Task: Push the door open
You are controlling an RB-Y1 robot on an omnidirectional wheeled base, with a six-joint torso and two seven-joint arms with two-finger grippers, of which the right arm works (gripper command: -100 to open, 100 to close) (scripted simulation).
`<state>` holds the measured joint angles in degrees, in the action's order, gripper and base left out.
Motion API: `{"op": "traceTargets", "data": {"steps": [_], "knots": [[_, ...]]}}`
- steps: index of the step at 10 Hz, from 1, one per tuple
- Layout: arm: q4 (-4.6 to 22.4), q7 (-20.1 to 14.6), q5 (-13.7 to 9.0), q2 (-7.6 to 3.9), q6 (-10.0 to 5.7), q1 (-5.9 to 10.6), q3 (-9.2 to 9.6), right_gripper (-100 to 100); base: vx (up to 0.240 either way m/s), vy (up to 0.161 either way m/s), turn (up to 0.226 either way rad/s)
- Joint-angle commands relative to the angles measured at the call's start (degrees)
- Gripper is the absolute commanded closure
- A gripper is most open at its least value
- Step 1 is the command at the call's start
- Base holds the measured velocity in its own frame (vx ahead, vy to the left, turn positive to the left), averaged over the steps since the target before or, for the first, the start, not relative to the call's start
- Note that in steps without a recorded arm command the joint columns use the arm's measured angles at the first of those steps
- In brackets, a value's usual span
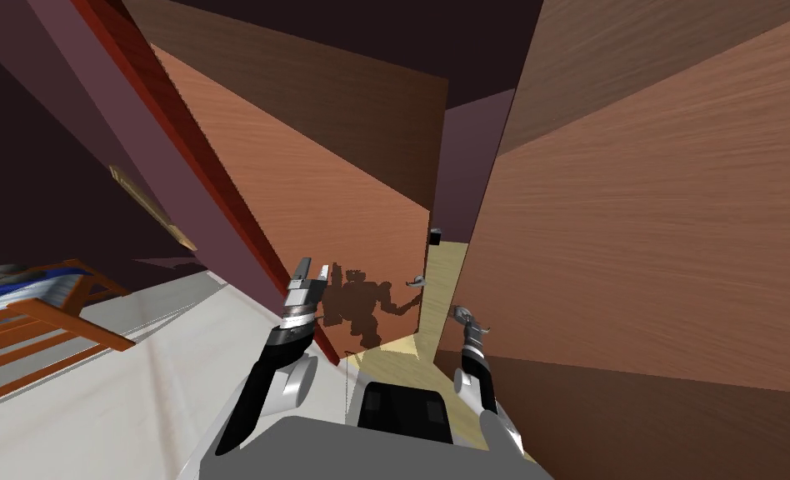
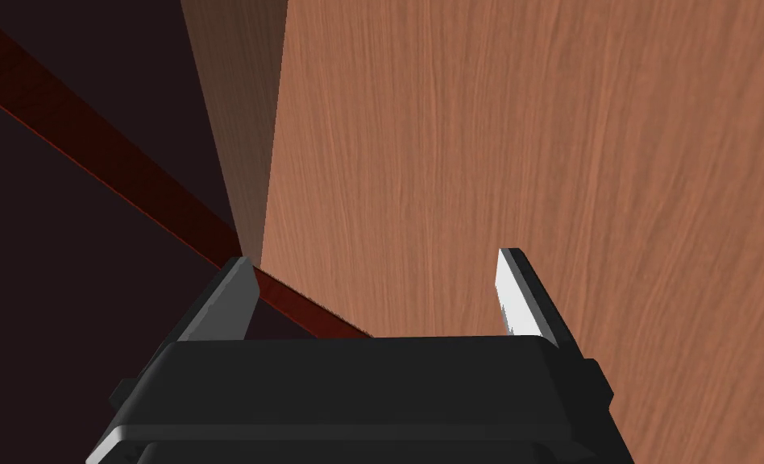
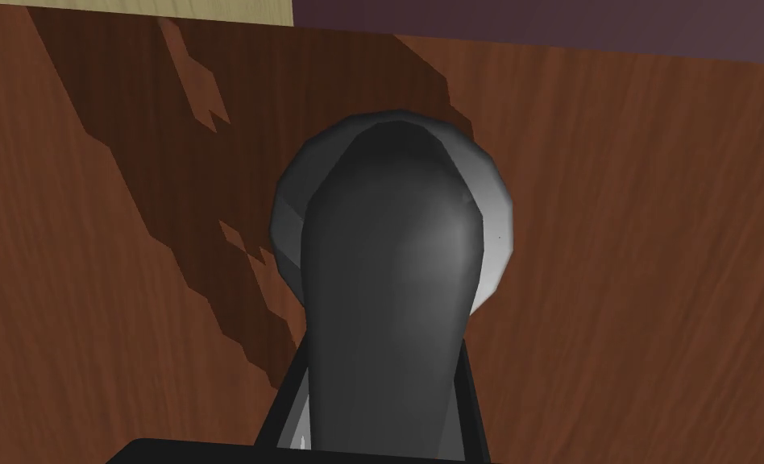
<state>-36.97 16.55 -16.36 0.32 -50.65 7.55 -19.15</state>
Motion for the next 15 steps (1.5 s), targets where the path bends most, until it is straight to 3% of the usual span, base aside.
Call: {"op": "traceTargets", "data": {"steps": [1, 5, 7, 8, 9, 11, 12, 15], "knots": [[0.26, 0.23, -1.23, -1.71, -1.81, 0.51, -1.98, 100, 0.049, -0.077, 0.119], [1.62, 3.38, -5.09, -2.17, -4.36, 2.12, -7.42, 100, 0.061, -0.097, 0.208], [1.62, 3.38, -5.09, -2.17, -4.36, 2.12, -7.45, 100, 0.042, -0.056, 0.023], [1.98, 4.22, -6.11, -2.24, -5.03, 2.55, -8.90, 100, 0.017, -0.039, 0.110], [1.98, 4.22, -6.11, -2.24, -5.03, 2.55, -8.90, 100, 0.019, -0.036, 0.103], [2.72, 5.93, -8.21, -2.28, -6.41, 3.43, -11.82, 100, 0.038, -0.069, 0.187], [1.55, 5.93, -8.21, -2.28, -6.11, 3.43, -11.87, 100, 0.038, -0.074, 0.070], [2.72, 5.93, -8.21, -2.28, -6.41, 3.43, -11.87, 100, 0.013, -0.014, -0.013]]}}
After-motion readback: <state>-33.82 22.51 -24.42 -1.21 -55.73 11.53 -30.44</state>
